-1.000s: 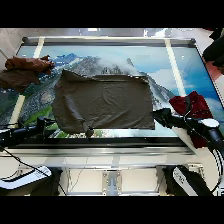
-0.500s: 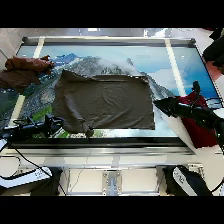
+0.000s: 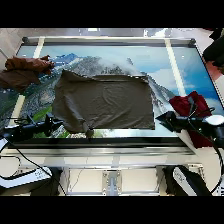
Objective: Fold the shirts.
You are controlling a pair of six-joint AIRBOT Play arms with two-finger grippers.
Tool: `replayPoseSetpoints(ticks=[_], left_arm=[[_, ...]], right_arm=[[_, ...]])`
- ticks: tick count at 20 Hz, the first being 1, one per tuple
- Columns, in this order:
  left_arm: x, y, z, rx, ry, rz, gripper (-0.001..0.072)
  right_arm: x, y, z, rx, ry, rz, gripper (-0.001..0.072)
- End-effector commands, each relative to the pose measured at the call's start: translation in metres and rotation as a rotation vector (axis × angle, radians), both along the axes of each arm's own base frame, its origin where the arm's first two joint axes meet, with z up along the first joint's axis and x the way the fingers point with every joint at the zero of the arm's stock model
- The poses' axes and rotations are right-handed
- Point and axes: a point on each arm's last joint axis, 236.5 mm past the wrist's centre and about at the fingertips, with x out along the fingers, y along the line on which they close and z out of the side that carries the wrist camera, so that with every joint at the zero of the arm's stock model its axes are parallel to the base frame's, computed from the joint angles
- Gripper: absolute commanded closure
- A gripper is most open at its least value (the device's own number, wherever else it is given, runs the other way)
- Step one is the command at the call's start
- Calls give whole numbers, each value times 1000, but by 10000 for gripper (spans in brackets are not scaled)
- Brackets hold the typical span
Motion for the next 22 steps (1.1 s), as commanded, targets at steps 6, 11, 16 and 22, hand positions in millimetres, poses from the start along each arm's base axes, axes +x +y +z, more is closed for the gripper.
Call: replayPoseSetpoints(ticks=[6,11,16,22], left_arm=[[0,-1,1,-1,-8,-8,694],[2,-1,2,3,-21,-12,694],[14,0,11,-21,-67,25,694],[15,1,12,9,-108,-6,695]], right_arm=[[-25,8,-72,150,171,-328,226],[-8,-3,-82,168,164,-424,227],[3,11,-94,203,171,-420,240],[33,8,-98,140,119,-468,419]])
